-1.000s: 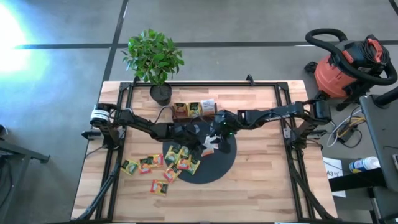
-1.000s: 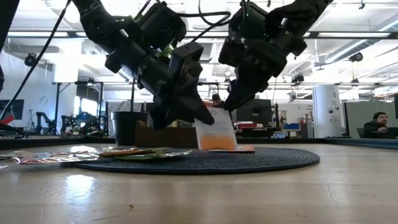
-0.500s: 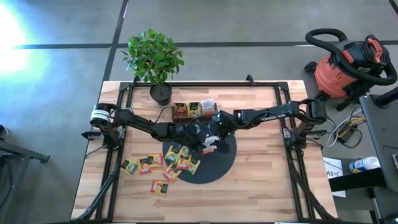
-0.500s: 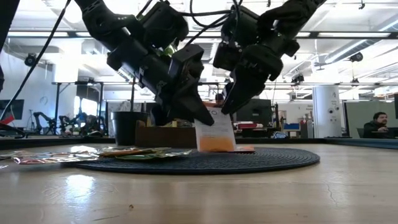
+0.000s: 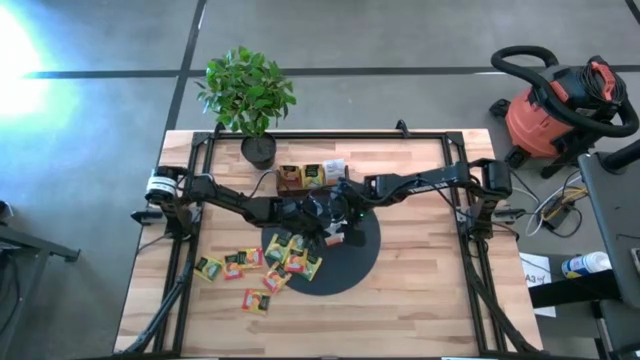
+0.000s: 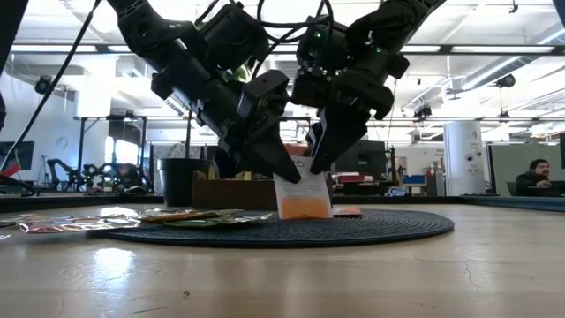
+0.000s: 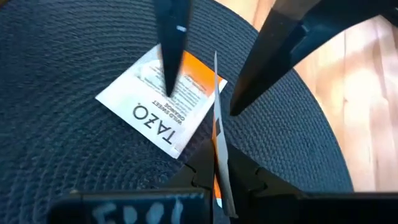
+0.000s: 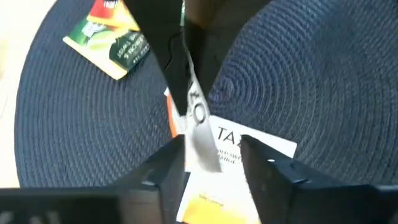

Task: Pick & Place Tea
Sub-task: Put the left white tea bag into the right slot of the wooden organizer

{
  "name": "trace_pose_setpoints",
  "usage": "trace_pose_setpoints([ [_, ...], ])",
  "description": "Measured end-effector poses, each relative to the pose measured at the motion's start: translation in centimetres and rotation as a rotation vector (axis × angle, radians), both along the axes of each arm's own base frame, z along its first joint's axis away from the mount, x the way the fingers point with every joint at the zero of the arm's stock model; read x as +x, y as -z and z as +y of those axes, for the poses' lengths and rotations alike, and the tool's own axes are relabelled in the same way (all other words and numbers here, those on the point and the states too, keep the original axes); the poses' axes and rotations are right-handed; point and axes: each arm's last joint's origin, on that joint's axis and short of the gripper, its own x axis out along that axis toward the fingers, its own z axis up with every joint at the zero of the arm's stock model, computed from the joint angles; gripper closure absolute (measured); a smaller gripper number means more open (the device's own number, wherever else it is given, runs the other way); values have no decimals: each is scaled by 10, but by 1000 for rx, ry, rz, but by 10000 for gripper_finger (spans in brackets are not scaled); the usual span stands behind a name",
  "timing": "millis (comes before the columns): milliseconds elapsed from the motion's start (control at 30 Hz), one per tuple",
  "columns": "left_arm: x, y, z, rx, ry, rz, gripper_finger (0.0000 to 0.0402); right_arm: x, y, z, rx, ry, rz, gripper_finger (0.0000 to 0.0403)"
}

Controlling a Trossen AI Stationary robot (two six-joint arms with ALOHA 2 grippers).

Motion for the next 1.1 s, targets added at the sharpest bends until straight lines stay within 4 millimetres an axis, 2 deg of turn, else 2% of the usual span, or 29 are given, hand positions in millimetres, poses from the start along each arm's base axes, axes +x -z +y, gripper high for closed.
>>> trace_pose_setpoints([
  [233,0,0,1,21,-14,-6,401,1,-1,0,-1,-1,-8,383],
  [467,-3,-10,2,16,-76,-17,395,-5,-8,-1,-9,10,17,394],
  [567,-8,-27,0,-5,-95,-55,388,-11,-21,-3,-11,18,2,395],
  [700,-21,-54,0,13,-142,-89,369,-22,-49,-11,-56,74,-69,395],
  [800,-37,-74,2,26,-203,-87,354,-33,-68,-27,-120,168,-111,395],
  [900,-52,-93,4,19,-255,-112,346,-42,-78,-55,-187,277,-142,395],
  [1033,-65,-113,5,30,-295,-188,344,-45,-64,-95,-182,342,-119,395],
  [1100,-69,-120,5,41,-307,-213,344,-44,-52,-107,-153,327,-101,395],
])
